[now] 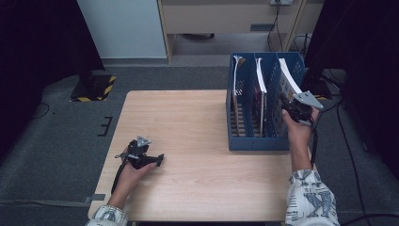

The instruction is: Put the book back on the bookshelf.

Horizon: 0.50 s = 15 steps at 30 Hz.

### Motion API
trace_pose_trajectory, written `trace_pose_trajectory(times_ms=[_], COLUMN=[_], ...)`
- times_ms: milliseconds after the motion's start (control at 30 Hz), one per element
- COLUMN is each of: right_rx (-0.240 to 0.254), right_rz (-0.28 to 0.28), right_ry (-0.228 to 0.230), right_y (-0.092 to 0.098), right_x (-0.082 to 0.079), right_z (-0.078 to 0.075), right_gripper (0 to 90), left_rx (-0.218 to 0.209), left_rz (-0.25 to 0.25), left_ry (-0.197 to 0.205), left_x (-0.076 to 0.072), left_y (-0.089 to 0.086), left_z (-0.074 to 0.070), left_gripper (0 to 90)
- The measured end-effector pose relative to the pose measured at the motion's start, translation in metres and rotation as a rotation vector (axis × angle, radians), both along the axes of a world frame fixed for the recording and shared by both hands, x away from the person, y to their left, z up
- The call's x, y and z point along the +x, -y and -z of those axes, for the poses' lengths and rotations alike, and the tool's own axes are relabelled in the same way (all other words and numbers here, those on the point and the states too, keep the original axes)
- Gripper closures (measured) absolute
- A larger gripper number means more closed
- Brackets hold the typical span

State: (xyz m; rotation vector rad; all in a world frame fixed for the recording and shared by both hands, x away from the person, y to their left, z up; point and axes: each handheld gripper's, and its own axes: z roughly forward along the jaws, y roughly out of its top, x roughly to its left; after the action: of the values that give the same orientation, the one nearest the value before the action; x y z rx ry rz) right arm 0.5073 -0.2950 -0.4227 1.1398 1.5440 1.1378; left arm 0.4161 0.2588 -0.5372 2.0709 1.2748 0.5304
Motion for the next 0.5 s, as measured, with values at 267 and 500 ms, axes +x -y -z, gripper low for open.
trace_pose_trajectory(times_ms=[267, 500], right_rx=[0.035, 0.053], right_rz=[-0.005, 0.003], right_ry=[0.003, 0.004], right_y=[0.0003, 0.0037], right_x=[-0.0042, -0.0080], right_z=[-0.0036, -0.0053], right_gripper=[58.5, 49.6], left_rx=[0.000, 0.000], left_rz=[0.000, 0.000], left_ry=[0.000, 0.000], left_x=[0.0000, 0.0000], left_y=[0.0000, 0.0000], left_z=[0.0000, 0.0000], left_gripper=[0.7, 0.7])
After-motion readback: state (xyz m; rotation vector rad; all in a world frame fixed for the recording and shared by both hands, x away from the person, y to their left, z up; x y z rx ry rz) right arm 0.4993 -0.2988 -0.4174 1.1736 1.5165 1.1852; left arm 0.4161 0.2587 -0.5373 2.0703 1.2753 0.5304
